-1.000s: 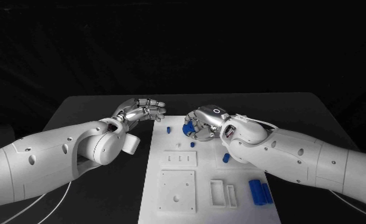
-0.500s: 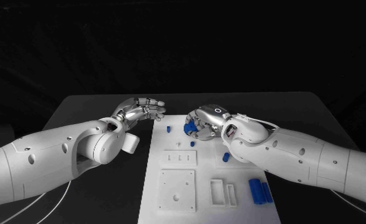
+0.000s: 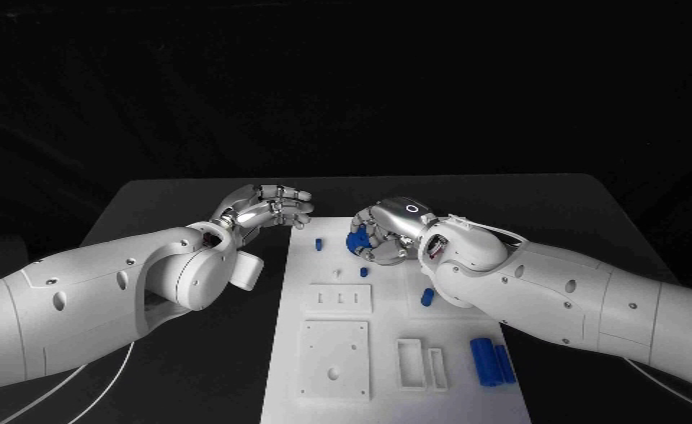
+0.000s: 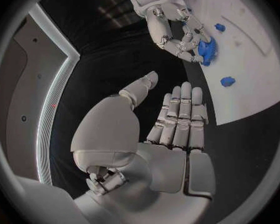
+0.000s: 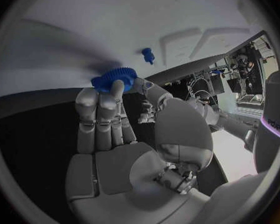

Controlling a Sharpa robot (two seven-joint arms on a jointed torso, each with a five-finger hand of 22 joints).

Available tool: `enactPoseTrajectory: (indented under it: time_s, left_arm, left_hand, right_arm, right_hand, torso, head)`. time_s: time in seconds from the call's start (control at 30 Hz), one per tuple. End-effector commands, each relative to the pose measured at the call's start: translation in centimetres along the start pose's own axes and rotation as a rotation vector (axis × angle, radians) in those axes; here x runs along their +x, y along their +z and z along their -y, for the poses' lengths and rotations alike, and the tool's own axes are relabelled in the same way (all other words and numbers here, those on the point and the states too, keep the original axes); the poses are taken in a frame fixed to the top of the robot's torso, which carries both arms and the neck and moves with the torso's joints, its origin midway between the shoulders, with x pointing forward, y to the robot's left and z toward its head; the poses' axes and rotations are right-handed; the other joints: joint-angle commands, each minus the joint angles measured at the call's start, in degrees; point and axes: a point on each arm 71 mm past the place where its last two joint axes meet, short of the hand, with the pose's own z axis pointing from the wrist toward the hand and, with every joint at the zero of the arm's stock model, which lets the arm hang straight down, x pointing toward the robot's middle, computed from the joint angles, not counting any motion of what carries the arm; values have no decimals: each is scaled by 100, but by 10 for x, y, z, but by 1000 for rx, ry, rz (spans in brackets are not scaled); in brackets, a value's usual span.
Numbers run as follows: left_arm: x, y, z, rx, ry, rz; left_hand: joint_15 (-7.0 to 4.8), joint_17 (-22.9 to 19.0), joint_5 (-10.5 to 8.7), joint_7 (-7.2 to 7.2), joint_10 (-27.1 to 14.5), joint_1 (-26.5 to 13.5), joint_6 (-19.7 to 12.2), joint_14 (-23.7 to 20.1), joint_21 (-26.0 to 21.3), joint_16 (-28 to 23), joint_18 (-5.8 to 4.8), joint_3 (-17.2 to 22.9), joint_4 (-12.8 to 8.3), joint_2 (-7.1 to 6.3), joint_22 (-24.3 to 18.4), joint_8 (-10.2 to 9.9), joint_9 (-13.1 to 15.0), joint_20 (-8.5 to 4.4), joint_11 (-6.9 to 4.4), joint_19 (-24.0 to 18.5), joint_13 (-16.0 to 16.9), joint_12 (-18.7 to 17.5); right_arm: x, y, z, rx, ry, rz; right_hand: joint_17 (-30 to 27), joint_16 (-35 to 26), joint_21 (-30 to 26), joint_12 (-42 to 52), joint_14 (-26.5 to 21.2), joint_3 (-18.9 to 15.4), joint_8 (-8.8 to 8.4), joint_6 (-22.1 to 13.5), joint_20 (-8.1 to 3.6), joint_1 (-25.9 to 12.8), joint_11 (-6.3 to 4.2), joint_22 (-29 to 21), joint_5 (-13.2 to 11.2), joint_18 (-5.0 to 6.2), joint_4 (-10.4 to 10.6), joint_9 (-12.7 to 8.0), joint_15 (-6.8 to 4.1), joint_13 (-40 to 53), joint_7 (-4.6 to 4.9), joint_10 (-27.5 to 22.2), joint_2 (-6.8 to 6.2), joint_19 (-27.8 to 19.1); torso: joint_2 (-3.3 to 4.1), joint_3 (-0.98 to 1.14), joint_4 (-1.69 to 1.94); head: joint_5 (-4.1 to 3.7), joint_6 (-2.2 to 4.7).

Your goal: Assemble the parts on the task board

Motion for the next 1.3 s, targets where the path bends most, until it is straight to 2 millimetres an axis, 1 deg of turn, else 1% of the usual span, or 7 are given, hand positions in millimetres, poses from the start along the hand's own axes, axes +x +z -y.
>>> enactPoseTrajectory:
  time_s: [0.03,0.1,0.23,0.4,0.67,1.03,1.3]
  left_arm:
    - [1,0,2,10,-6,-16]
    - [2,0,2,10,-7,-17]
    - [2,0,2,10,-7,-18]
    - [1,0,2,9,-7,-17]
    - [2,0,2,9,-7,-19]
    - [2,1,1,10,-7,-20]
    - [2,1,1,10,-7,-21]
  left_hand:
    - [21,8,9,149,10,-35,-45,-23,33,-38,105,30,-10,-1,108,-30,-9,-1,28,-58,-8,-38]
    - [21,9,9,149,10,-35,-45,-23,33,-39,105,30,-10,-1,108,-30,-9,-1,28,-58,-8,-38]
    - [21,9,9,149,10,-35,-45,-22,33,-39,105,31,-10,-1,108,-30,-9,-1,28,-58,-8,-39]
    - [21,10,9,149,11,-35,-45,-22,34,-39,105,32,-10,-1,108,-30,-9,-1,28,-58,-7,-40]
    - [21,12,9,149,11,-35,-45,-21,34,-40,106,32,-11,-1,108,-30,-9,-1,28,-58,-7,-41]
    - [21,14,9,149,12,-37,-45,-21,35,-42,106,33,-10,0,108,-30,-9,0,27,-59,-7,-44]
    - [21,15,9,149,12,-39,-45,-20,36,-43,106,33,-9,2,108,-31,-9,0,28,-59,-6,-46]
  right_arm:
    - [5,-1,1,4,4,-31]
    - [5,-2,0,1,6,-32]
    - [5,-2,-1,-2,7,-37]
    - [5,-3,-2,-3,9,-37]
    - [5,-3,-4,-9,12,-42]
    - [6,-5,-3,3,6,-44]
    - [6,-5,-1,18,-8,-36]
  right_hand:
    - [-119,-145,-63,-286,-14,41,26,8,-12,-14,104,9,-16,652,-3,6,38,-245,73,-56,-20,-28]
    - [-237,-244,-74,-534,16,37,40,5,-14,-18,117,7,-17,652,-12,8,50,-436,82,-62,-18,-14]
    - [-317,-247,-80,-948,73,29,68,3,-15,-20,150,11,-8,652,-37,10,81,-758,103,-35,4,20]
    - [-344,-230,-86,-1112,79,28,84,4,-19,-11,156,13,-11,652,-52,9,87,-895,110,59,20,40]
    - [-355,-218,-88,-1173,79,33,91,6,-22,17,165,15,3,652,-75,6,95,-946,123,111,16,50]
    - [-360,-208,-87,-1205,80,28,95,8,-19,14,165,19,5,652,-75,5,95,-972,123,144,25,57]
    - [-362,-179,-81,-1207,81,-11,61,-58,-14,-1,160,28,-6,652,-79,-20,90,-968,124,249,-15,68]
  torso:
    - [-1,3,-6]
    - [-2,4,-6]
    - [-1,2,0]
    - [-2,8,-3]
    - [-1,11,-8]
    - [0,2,-2]
    - [-1,-1,-1]
  head:
    - [0,-5]
    - [1,-7]
    - [5,-11]
    - [7,-17]
    - [7,-19]
    - [-4,-19]
    - [4,-18]
